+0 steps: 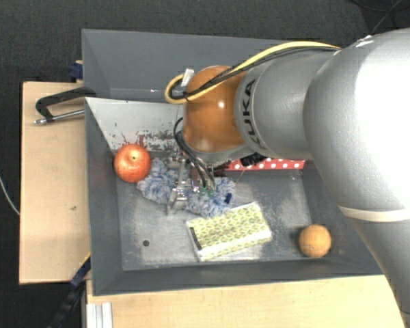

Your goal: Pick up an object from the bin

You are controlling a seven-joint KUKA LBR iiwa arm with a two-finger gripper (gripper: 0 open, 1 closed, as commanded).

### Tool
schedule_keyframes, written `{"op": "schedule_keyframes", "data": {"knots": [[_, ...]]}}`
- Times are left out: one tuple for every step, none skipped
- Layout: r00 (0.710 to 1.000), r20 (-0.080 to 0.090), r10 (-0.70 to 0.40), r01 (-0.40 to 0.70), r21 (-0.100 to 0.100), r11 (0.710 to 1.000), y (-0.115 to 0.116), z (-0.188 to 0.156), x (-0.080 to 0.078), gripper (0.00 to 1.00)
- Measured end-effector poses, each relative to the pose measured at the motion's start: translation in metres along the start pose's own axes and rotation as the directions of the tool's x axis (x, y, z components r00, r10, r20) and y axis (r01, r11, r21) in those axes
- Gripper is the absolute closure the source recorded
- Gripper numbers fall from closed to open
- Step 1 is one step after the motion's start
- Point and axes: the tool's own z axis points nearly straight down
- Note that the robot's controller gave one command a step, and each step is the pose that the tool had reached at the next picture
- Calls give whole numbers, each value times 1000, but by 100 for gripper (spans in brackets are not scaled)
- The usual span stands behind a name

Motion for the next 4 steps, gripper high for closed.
{"op": "schedule_keyframes", "data": {"knots": [[999,-1,-42,42,4,999,9,-1,-3,0],[1000,2,-1,1,1,1000,3,-3,-2,100],[1000,2,-1,1,1,1000,3,-3,-3,100],[1000,-4,-1,1,3,1000,3,-7,-1,100]]}}
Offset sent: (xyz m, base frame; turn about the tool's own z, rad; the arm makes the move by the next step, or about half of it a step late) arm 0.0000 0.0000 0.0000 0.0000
